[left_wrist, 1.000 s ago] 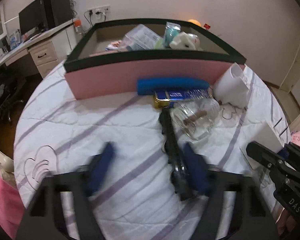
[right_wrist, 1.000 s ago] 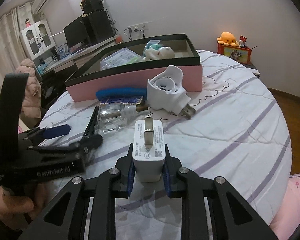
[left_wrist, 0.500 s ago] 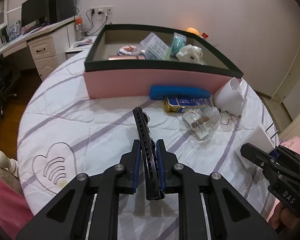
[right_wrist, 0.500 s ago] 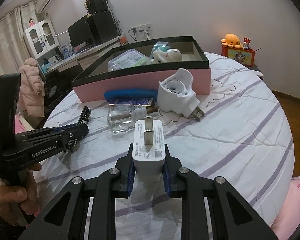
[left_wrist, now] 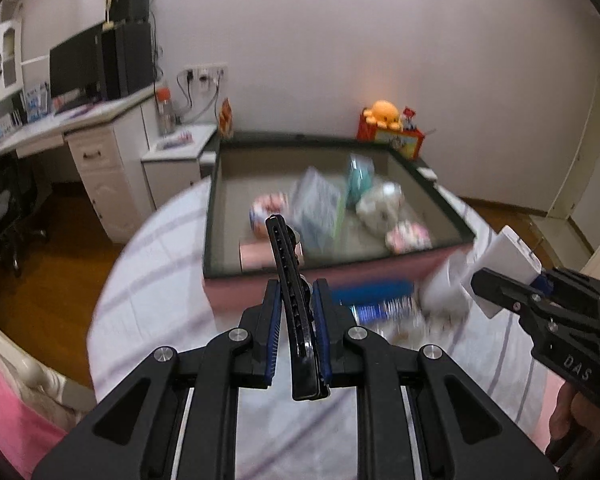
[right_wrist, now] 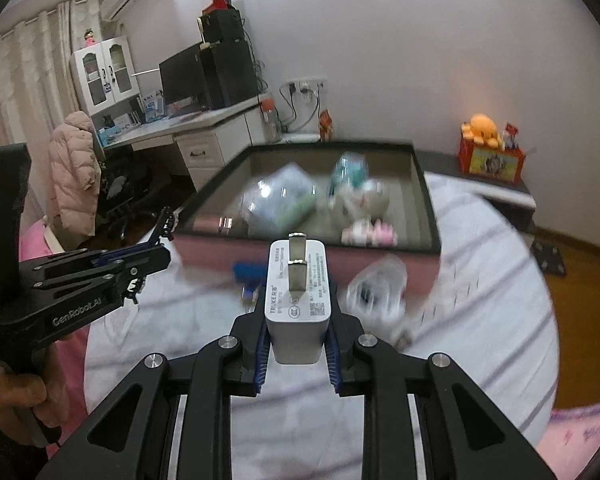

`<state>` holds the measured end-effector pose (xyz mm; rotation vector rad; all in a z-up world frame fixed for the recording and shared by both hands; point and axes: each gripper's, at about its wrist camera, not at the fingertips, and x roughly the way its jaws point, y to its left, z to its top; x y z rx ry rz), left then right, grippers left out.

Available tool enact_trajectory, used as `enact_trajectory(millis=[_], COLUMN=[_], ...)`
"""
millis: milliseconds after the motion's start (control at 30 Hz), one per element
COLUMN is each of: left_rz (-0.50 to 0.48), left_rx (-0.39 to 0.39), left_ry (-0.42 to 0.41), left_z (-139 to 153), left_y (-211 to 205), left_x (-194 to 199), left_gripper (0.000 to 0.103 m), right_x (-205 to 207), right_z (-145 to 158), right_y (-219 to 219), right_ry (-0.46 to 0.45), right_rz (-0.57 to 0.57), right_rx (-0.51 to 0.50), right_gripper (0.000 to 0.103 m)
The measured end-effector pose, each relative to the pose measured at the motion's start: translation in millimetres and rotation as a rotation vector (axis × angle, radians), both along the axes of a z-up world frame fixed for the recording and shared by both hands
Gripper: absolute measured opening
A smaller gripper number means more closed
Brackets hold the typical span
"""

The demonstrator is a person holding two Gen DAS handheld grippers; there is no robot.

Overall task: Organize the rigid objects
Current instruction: 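Lower the clip and charger into the pink box and open both tools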

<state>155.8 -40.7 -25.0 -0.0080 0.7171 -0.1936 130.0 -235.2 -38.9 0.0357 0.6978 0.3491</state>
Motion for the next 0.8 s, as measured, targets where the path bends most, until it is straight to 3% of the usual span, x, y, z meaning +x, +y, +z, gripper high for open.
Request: enact_trajectory(millis=[333,600,800], left_rz=[0.003,0.003,0.001], left_rx=[0.0,0.032,0.051], left_ry=[-0.013,0.068,0.138], left_z=[20,-12,-39], left_y=[2,-11,-17], left_x=[88,149,174], left_gripper=[0.016,0.016,0.017], right_x=[88,151,176], right_z=[31,6,-16], right_y=[9,14,21], right_ry=[0.008,0.101,0.162], right_rz=[0.016,0.0,-0.005], right_rx=[-0.02,-0.037,-0.06], right_gripper=[0.023,0.023,0.024])
